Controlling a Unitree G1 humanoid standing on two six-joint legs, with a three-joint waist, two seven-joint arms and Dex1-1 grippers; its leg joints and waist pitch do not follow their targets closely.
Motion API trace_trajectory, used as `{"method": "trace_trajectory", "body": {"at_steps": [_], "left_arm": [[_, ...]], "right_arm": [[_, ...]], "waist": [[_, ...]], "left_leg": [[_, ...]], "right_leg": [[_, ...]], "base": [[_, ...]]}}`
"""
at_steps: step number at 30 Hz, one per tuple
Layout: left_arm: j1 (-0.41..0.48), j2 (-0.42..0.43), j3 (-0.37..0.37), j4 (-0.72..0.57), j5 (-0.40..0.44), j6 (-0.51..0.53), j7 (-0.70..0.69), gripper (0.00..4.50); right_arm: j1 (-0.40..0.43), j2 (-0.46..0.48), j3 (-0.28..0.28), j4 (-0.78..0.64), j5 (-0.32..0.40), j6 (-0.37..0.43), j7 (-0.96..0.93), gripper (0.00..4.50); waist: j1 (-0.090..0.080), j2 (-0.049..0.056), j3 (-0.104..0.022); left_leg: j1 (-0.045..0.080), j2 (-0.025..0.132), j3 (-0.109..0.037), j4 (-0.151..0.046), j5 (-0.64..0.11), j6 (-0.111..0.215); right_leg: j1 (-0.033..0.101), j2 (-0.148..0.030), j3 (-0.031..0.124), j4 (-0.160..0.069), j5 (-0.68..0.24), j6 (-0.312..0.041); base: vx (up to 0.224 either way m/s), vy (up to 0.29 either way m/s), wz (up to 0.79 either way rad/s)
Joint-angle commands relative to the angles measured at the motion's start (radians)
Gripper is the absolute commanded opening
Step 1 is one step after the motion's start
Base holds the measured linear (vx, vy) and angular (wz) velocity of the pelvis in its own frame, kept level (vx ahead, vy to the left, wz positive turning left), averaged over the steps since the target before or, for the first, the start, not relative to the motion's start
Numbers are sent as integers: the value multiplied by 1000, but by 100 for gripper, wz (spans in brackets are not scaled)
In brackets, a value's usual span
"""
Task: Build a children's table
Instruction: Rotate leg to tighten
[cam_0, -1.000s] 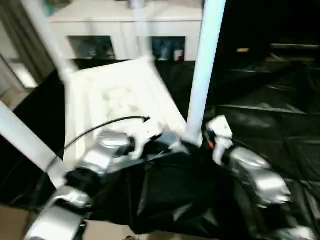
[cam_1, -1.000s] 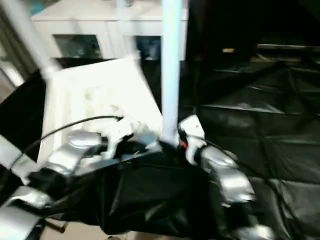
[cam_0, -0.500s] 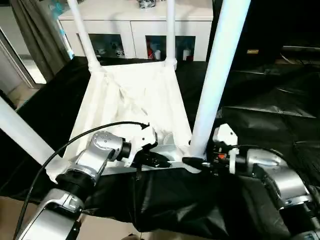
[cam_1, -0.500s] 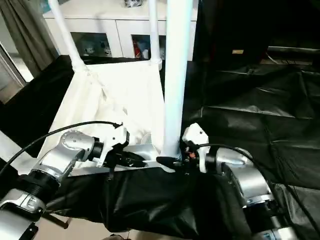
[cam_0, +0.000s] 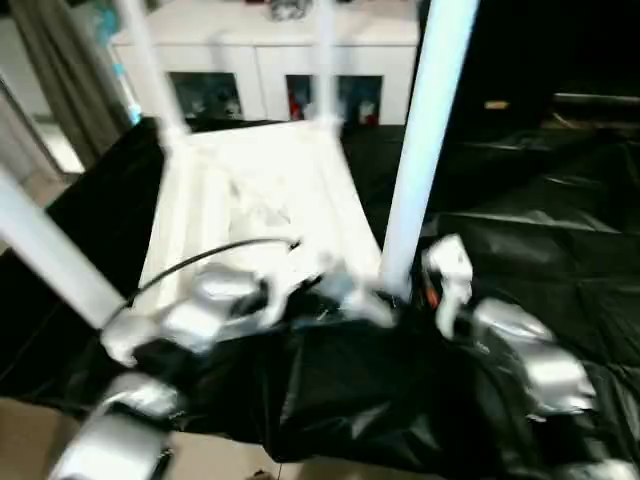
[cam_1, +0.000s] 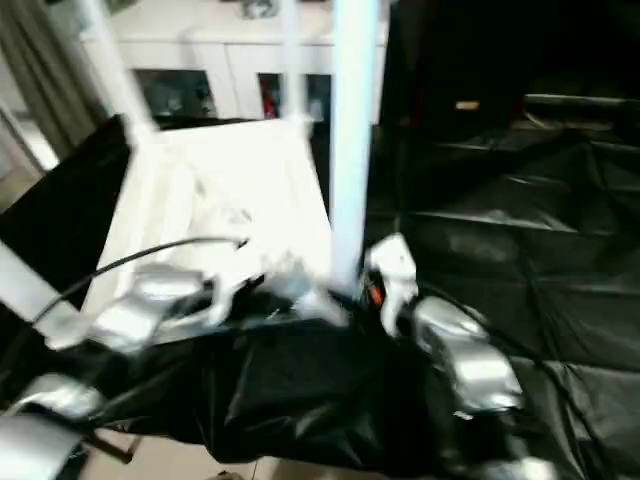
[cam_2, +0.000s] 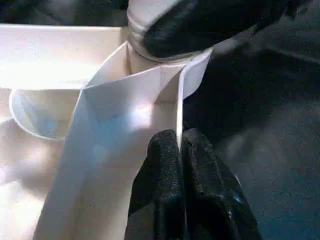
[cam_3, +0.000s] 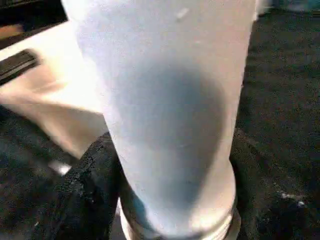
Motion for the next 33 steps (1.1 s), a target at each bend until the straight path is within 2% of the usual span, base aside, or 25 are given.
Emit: {"method": "trace_trajectory", "body": {"at_steps": [1, 4, 7, 8, 11, 12, 13, 14, 17, 18, 20, 23, 26, 27, 30, 31, 33], "left_arm": [[-56, -65, 22, 10, 5, 0, 125, 0], [-65, -103, 18, 20, 6, 2, 153, 0], [-70, -126, 10, 30, 6, -10, 131, 0], [-68, -122, 8, 26, 5, -10, 119, 0], [-48, -90, -10, -5, -5, -19, 35, 0], [-40, -78, -18, -18, -7, -20, 3, 0], [-25, -52, -24, -41, -15, -19, -46, 0], [-25, -51, -24, -41, -15, -19, -46, 0], [-5, 4, -29, -63, -25, -35, -135, 0], [-2, 15, -30, -65, -26, -39, -151, 0], [3, 39, -32, -68, -24, -50, -184, 0], [13, 74, -28, -87, -35, -44, -247, 0], [22, 91, -26, -106, -48, -31, -281, 0], [25, 96, -26, -111, -51, -28, -292, 0], [31, 106, -29, -121, -59, -21, -310, 0], [32, 108, -30, -122, -59, -21, -315, 0], [34, 107, -29, -124, -59, -19, -318, 0]], "right_arm": [[6, 81, 63, 76, -37, 38, -87, 269], [-21, 119, 71, 113, -63, 32, -153, 269], [-31, 146, 76, 113, -39, 9, -98, 269], [-30, 143, 77, 105, -31, 10, -79, 325], [-21, 109, 98, 66, -12, 8, 13, 341], [-16, 92, 109, 57, -15, 1, 41, 348], [-8, 50, 125, 37, -17, -19, 101, 348], [-8, 49, 125, 37, -17, -19, 101, 348], [10, -47, 128, -23, 23, -21, 245, 348], [14, -66, 126, -35, 32, -19, 273, 348], [20, -107, 116, -57, 49, -12, 330, 348], [24, -170, 98, -74, 59, -4, 423, 348], [23, -194, 95, -77, 71, 2, 458, 348], [21, -201, 94, -77, 77, 8, 467, 323], [19, -217, 100, -80, 93, 22, 487, 315], [20, -222, 103, -80, 93, 24, 498, 289], [21, -219, 101, -80, 94, 27, 503, 278]], "waist": [[-5, -17, -61], [-13, -13, -62], [-13, -10, -64], [-13, -10, -64], [-12, -9, -67], [-12, -9, -69], [-12, -8, -70], [-11, -9, -72], [-10, -8, -71], [-9, -12, -70], [-1, -8, -69], [5, -13, -68], [9, -12, -68], [10, -11, -68], [20, -11, -70], [23, -12, -70], [24, -12, -70]], "left_leg": [[14, 43, -19, -76, -222, 18], [15, 40, -19, -75, -231, 21], [12, 40, -20, -75, -228, 35], [12, 40, -20, -75, -228, 35], [11, 42, -20, -74, -217, 52], [8, 44, -21, -73, -197, 58], [8, 44, -21, -71, -182, 66], [8, 45, -19, -68, -165, 76], [7, 46, -17, -66, -160, 92], [7, 45, -17, -67, -162, 96], [10, 49, -15, -67, -165, 100], [12, 52, -15, -69, -186, 90], [12, 53, -15, -69, -185, 85], [12, 53, -15, -69, -182, 86], [13, 53, -14, -66, -163, 87], [13, 53, -14, -66, -161, 87], [12, 52, -14, -67, -161, 85]], "right_leg": [[42, -76, 38, -89, -275, -179], [42, -76, 38, -92, -268, -182], [46, -77, 38, -92, -257, -179], [46, -77, 38, -92, -257, -179], [50, -77, 38, -87, -205, -192], [52, -77, 38, -82, -163, -200], [54, -78, 37, -79, -129, -210], [55, -77, 36, -76, -94, -220], [55, -78, 36, -75, -84, -234], [57, -77, 34, -79, -93, -233], [53, -76, 34, -77, -114, -232], [51, -77, 34, -78, -155, -233], [49, -77, 36, -78, -158, -235], [48, -78, 36, -78, -156, -236], [47, -78, 36, -76, -142, -235], [46, -76, 35, -75, -139, -235], [47, -77, 35, -76, -144, -231]], "base": [[0, 0, 0], [0, 0, 0], [0, 0, 0], [0, 0, 0], [0, 0, 0], [0, 0, 0], [0, 0, 0], [0, 0, 0], [0, 0, 0], [0, 0, 0], [0, 0, 0], [0, 0, 0], [0, 0, 0], [0, 0, 0], [0, 0, 0], [0, 0, 0], [0, 0, 0]]}}
